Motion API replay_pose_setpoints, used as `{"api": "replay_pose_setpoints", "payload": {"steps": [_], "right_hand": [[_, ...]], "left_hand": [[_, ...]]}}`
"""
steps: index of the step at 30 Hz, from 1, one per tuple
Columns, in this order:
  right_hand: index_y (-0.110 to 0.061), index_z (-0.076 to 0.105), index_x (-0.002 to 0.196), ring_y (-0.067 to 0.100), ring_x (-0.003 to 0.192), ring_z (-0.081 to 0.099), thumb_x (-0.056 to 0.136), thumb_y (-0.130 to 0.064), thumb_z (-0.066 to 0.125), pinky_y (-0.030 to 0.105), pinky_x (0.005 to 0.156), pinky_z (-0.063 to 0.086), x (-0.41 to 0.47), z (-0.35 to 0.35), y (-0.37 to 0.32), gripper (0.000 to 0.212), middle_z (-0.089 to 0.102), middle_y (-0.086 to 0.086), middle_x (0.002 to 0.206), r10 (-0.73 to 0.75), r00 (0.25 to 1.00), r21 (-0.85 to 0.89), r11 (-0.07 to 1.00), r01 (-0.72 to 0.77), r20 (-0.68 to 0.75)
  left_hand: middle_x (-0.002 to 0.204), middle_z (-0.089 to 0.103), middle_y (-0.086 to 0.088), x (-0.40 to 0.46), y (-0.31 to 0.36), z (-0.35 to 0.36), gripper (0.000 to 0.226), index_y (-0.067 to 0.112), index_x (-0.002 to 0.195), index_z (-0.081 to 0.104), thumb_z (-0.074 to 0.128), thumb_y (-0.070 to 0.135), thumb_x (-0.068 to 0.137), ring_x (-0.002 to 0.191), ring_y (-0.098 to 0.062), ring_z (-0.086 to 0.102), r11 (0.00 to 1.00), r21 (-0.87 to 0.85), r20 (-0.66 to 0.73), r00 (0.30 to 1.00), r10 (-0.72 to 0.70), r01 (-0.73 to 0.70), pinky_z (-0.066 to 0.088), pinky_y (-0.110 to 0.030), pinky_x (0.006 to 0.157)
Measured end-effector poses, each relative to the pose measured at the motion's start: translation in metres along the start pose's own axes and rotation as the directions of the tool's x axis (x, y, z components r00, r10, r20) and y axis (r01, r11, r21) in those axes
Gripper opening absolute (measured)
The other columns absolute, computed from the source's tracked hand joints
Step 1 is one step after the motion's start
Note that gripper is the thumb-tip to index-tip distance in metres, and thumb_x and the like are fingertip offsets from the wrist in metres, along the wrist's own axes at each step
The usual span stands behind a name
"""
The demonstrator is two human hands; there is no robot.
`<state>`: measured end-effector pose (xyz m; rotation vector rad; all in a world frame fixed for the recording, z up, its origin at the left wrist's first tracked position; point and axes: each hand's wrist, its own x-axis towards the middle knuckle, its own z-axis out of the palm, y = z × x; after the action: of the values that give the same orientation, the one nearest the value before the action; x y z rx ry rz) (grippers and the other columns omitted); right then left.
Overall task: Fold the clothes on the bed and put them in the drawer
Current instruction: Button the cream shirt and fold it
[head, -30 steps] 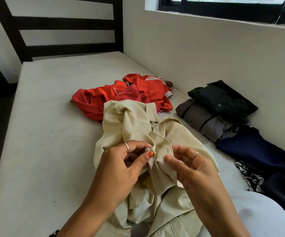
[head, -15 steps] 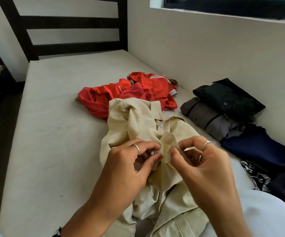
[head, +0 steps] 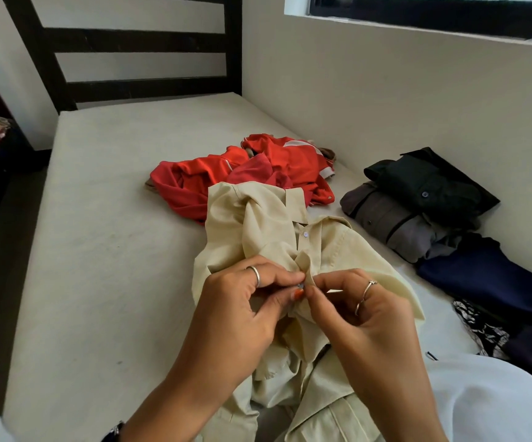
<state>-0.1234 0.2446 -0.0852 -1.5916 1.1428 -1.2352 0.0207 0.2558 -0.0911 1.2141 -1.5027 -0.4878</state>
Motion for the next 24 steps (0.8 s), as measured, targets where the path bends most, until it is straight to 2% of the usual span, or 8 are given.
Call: {"api": "replay_pose_setpoints", "payload": {"steps": [2, 6, 10, 14, 17, 19, 22, 24], "right_hand": [[-0.019, 0.076, 0.076, 0.009, 0.069, 0.069, 0.085, -0.014, 0.069, 0.020, 0.061, 0.053, 0.000, 0.000, 0.000, 0.012, 0.070, 0.001, 0.077, 0.030, 0.999, 0.047, 0.998, -0.030, 0.017], [-0.023, 0.077, 0.086, 0.021, 0.086, 0.070, 0.093, -0.019, 0.061, 0.037, 0.078, 0.056, 0.000, -0.001, 0.003, 0.018, 0.074, 0.002, 0.083, 0.100, 0.993, 0.134, 0.985, -0.108, 0.064], [-0.013, 0.078, 0.083, 0.029, 0.088, 0.071, 0.091, -0.010, 0.061, 0.042, 0.083, 0.057, 0.002, -0.001, 0.005, 0.019, 0.075, 0.008, 0.083, 0.249, 0.963, 0.216, 0.940, -0.265, 0.098], [-0.009, 0.076, 0.078, 0.015, 0.070, 0.069, 0.086, -0.010, 0.067, 0.025, 0.068, 0.057, 0.004, -0.003, 0.001, 0.012, 0.074, 0.008, 0.075, 0.300, 0.944, 0.206, 0.923, -0.324, 0.137], [-0.009, 0.075, 0.081, 0.018, 0.070, 0.068, 0.086, -0.013, 0.068, 0.035, 0.073, 0.058, 0.004, -0.005, 0.001, 0.009, 0.074, 0.011, 0.078, 0.323, 0.935, 0.184, 0.920, -0.346, 0.143], [-0.009, 0.074, 0.082, 0.020, 0.070, 0.068, 0.085, -0.015, 0.069, 0.041, 0.077, 0.057, 0.004, -0.004, 0.002, 0.009, 0.073, 0.012, 0.079, 0.330, 0.935, 0.165, 0.922, -0.349, 0.131], [-0.008, 0.073, 0.080, 0.017, 0.065, 0.065, 0.084, -0.015, 0.070, 0.039, 0.069, 0.054, 0.005, -0.001, 0.000, 0.009, 0.072, 0.011, 0.075, 0.336, 0.936, 0.151, 0.925, -0.349, 0.100], [-0.009, 0.072, 0.079, 0.017, 0.063, 0.066, 0.084, -0.016, 0.071, 0.039, 0.069, 0.055, 0.006, 0.000, 0.000, 0.008, 0.072, 0.008, 0.073, 0.332, 0.940, 0.118, 0.933, -0.339, 0.079]], "left_hand": [[0.086, 0.070, 0.016, 0.001, -0.001, 0.000, 0.015, 0.020, 0.088, 0.076, 0.069, 0.017, 0.075, 0.084, -0.002, 0.068, 1.000, -0.013, -0.001, 1.000, -0.013, 0.013, 0.051, -0.012, 0.076], [0.085, 0.070, 0.015, 0.000, -0.005, -0.001, 0.013, 0.016, 0.088, 0.076, 0.073, 0.011, 0.076, 0.084, -0.004, 0.068, 0.999, -0.032, -0.005, 0.999, -0.036, 0.036, 0.052, -0.015, 0.077], [0.086, 0.070, 0.014, -0.003, -0.004, 0.001, 0.016, 0.014, 0.089, 0.077, 0.075, 0.003, 0.077, 0.083, -0.002, 0.067, 1.000, 0.011, 0.005, 1.000, -0.025, 0.025, 0.051, -0.012, 0.076], [0.085, 0.069, 0.015, -0.006, 0.000, 0.003, 0.021, 0.012, 0.092, 0.077, 0.071, -0.004, 0.079, 0.084, 0.003, 0.065, 0.997, 0.066, 0.013, 1.000, -0.028, 0.027, 0.048, -0.006, 0.077], [0.087, 0.070, 0.015, -0.008, 0.004, 0.005, 0.026, 0.011, 0.094, 0.077, 0.068, -0.008, 0.080, 0.085, 0.005, 0.065, 0.992, 0.122, 0.017, 0.999, -0.041, 0.039, 0.046, -0.004, 0.077], [0.087, 0.071, 0.014, -0.009, 0.006, 0.007, 0.028, 0.014, 0.098, 0.076, 0.067, -0.007, 0.081, 0.085, 0.004, 0.066, 0.992, 0.095, 0.012, 0.996, -0.084, 0.082, 0.050, -0.009, 0.079], [0.078, 0.069, 0.008, -0.007, 0.006, 0.008, 0.037, 0.025, 0.109, 0.072, 0.066, -0.003, 0.084, 0.079, -0.002, 0.068, 0.985, 0.031, 0.040, 0.984, -0.171, 0.170, 0.056, -0.020, 0.079], [0.075, 0.068, 0.004, -0.007, 0.005, 0.007, 0.037, 0.028, 0.108, 0.071, 0.066, -0.002, 0.085, 0.076, -0.007, 0.069, 0.979, 0.006, 0.065, 0.977, -0.204, 0.204, 0.057, -0.026, 0.078]]}}
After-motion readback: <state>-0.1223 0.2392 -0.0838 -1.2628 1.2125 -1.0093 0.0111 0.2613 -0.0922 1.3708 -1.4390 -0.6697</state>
